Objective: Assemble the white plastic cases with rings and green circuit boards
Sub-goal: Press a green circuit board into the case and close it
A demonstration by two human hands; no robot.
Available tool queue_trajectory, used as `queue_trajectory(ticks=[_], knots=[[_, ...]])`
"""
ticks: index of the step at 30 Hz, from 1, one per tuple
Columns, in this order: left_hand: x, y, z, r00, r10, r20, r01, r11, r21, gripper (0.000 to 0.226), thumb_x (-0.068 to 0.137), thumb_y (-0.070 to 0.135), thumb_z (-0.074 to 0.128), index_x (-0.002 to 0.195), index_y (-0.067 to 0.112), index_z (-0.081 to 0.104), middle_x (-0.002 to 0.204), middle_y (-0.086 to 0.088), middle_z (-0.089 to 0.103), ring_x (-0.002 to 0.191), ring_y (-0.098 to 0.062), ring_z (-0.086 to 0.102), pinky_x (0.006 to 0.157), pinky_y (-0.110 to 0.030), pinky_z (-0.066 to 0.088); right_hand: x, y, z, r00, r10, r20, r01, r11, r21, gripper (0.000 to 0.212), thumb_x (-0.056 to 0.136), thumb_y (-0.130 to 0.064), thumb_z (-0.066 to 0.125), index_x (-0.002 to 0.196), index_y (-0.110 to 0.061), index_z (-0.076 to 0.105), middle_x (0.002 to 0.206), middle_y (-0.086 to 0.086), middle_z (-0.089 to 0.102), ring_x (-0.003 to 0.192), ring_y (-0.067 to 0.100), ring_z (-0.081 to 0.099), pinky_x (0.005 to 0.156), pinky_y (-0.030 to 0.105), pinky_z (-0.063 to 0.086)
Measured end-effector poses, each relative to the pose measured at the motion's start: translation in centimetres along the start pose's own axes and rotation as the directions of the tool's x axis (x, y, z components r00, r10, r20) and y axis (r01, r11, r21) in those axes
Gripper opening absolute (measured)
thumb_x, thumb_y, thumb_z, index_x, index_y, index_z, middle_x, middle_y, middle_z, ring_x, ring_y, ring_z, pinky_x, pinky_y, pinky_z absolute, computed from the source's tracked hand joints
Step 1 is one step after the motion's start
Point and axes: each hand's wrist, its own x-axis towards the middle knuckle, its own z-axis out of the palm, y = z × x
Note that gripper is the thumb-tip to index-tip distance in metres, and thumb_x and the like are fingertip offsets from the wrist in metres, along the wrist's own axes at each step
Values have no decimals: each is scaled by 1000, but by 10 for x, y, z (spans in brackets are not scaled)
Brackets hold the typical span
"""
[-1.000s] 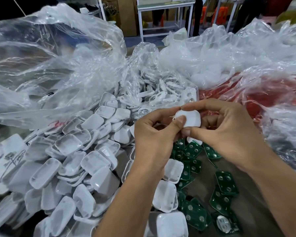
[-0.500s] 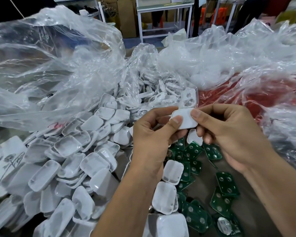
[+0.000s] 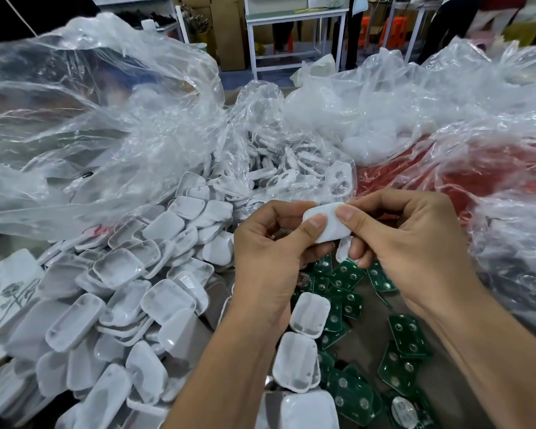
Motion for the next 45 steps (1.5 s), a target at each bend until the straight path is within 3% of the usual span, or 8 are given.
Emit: queue_trajectory(ticks=[8, 12, 16, 19, 23, 32, 38, 45], knots=[[0, -2, 2, 999, 23, -22, -22, 998, 59, 7, 88, -1, 75, 90, 6, 73, 77, -12, 73, 59, -16, 67, 57, -23, 57, 1, 3, 0, 998, 59, -18, -58, 998, 25, 11, 86, -20, 83, 78, -14, 79, 51, 11, 65, 36, 21, 56, 39, 24, 48], [1, -6, 5, 998, 46, -51, -39, 992, 120, 5, 90, 3, 75, 93, 7, 73, 72, -4, 72, 59, -15, 66, 59, -25, 57, 2, 5, -1, 996, 92, 12, -92, 995, -23, 14, 91, -23, 79, 80, -15, 76, 56, 11, 67, 40, 24, 61, 40, 26, 49], [4, -6, 7, 995, 38, -88, -26, 991, 133, 5, 91, 5, 75, 95, 6, 73, 72, -4, 73, 63, -17, 69, 59, -25, 57, 4, 4, -2, 984, 139, 113, -143, 989, 28, 2, 94, -15, 76, 96, -16, 76, 67, 13, 71, 47, 27, 66, 40, 26, 49], [3, -5, 6, 996, 15, -83, -3, 990, 138, 4, 91, 5, 76, 94, 5, 73, 72, -5, 72, 59, -16, 65, 58, -26, 56, 5, 2, -5, 984, 118, 137, -118, 993, -5, 16, 94, -11, 76, 107, -20, 77, 67, 14, 72, 44, 23, 63, 39, 23, 47], [3, -7, 3, 995, -11, -99, 29, 983, 179, 6, 89, 8, 79, 93, 8, 74, 68, -1, 69, 53, -15, 57, 61, -30, 56, 5, 2, -5, 980, 115, 162, -111, 993, -32, 15, 94, -10, 76, 105, -19, 80, 64, 15, 70, 40, 17, 56, 37, 20, 42], [4, -6, -1, 998, -43, -54, 52, 985, 167, 9, 88, 4, 79, 89, 11, 73, 69, -4, 67, 53, -14, 59, 58, -25, 56, 5, 1, -6, 970, 156, 186, -172, 983, 68, 11, 89, -2, 77, 97, -9, 78, 65, 25, 67, 39, 12, 53, 34, 18, 39], [3, -3, -1, 998, -62, -24, 65, 992, 108, 10, 88, 1, 76, 89, 9, 71, 77, -9, 69, 59, -17, 62, 61, -28, 56, 5, -1, -8, 971, 81, 223, -90, 996, 28, 15, 90, -2, 76, 98, -15, 77, 68, 21, 68, 41, 15, 58, 36, 20, 44], [3, 0, 0, 999, 25, 22, -27, 995, 100, 12, 86, 2, 79, 90, 12, 75, 88, -13, 76, 85, -26, 74, 85, -43, 63, 7, 0, -13, 962, -114, 249, 159, 973, -168, 28, 93, -9, 76, 111, -30, 72, 74, 4, 69, 53, 23, 72, 46, 31, 59]])
